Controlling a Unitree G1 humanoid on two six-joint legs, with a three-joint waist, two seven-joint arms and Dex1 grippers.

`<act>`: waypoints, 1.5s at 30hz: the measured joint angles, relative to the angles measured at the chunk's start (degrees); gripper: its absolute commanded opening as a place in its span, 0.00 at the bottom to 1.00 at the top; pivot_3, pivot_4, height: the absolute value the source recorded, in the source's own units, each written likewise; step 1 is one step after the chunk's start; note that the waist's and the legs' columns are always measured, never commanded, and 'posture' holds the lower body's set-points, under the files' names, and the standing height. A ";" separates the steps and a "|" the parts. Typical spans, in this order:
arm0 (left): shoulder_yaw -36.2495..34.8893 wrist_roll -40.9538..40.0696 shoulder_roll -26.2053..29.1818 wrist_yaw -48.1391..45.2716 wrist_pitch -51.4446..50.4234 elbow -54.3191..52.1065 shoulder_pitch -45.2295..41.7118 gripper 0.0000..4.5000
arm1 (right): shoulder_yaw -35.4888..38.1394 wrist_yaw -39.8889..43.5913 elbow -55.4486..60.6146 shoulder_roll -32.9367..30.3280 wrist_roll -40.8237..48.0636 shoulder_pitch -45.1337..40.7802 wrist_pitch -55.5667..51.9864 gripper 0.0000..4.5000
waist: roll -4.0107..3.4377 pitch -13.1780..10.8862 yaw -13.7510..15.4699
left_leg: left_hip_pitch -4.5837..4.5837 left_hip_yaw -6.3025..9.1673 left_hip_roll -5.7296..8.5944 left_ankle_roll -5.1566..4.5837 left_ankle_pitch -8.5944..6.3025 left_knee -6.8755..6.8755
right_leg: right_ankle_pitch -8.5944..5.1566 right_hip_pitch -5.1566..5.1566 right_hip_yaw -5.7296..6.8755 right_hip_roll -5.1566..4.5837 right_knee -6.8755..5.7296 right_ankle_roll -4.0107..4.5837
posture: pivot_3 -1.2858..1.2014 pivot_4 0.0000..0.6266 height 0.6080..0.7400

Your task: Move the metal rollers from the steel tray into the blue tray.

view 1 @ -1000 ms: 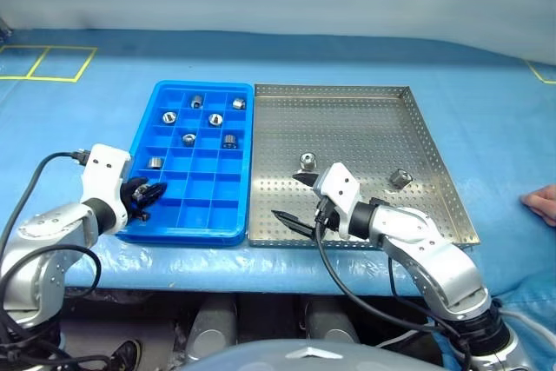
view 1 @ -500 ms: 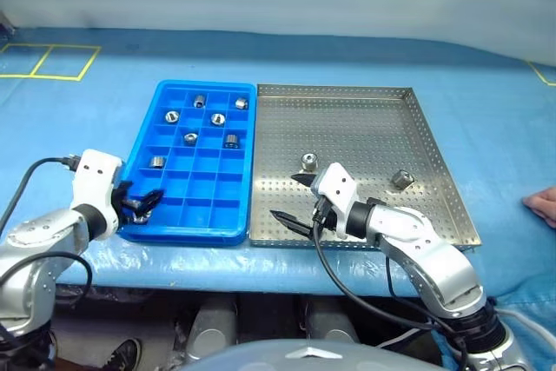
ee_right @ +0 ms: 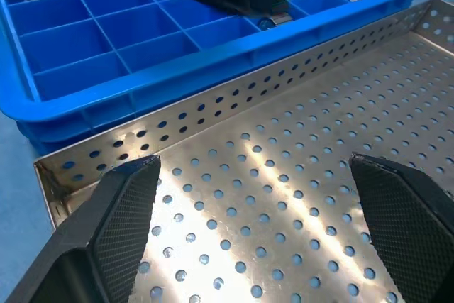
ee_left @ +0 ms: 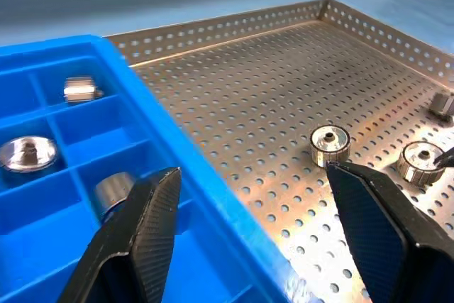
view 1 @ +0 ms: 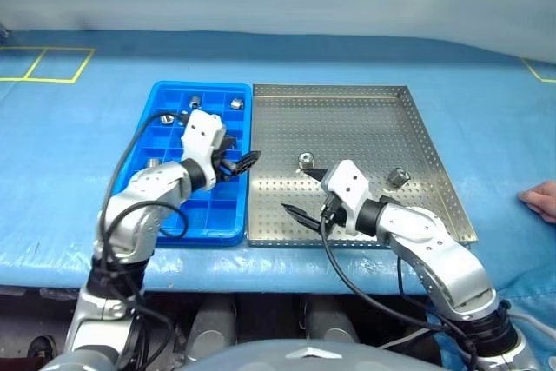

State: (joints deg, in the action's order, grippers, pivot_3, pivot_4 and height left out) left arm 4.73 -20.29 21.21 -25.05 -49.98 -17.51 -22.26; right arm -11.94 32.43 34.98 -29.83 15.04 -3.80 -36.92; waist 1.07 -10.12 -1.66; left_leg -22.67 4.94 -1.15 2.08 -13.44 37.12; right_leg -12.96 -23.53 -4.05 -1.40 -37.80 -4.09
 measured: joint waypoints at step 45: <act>10.74 17.31 -19.09 1.77 17.17 41.48 -15.67 0.40 | 1.18 -5.72 4.46 1.00 -1.09 5.27 -0.99 1.00 | -0.01 0.00 -5.28 | -0.03 -0.03 0.03 -0.02 -0.01 0.04 | 0.07 -0.01 -0.09 0.02 0.00 -0.17 | 0.45 0.24 1.00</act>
State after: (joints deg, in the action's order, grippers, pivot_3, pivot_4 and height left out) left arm 15.47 -2.98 2.12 -23.28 -32.81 23.98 -37.93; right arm -10.75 26.71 39.44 -28.83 13.95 1.47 -37.92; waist 1.07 -10.12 -6.94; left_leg -22.71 4.91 -1.12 2.06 -13.45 37.16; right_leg -12.89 -23.55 -4.14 -1.39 -37.80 -4.26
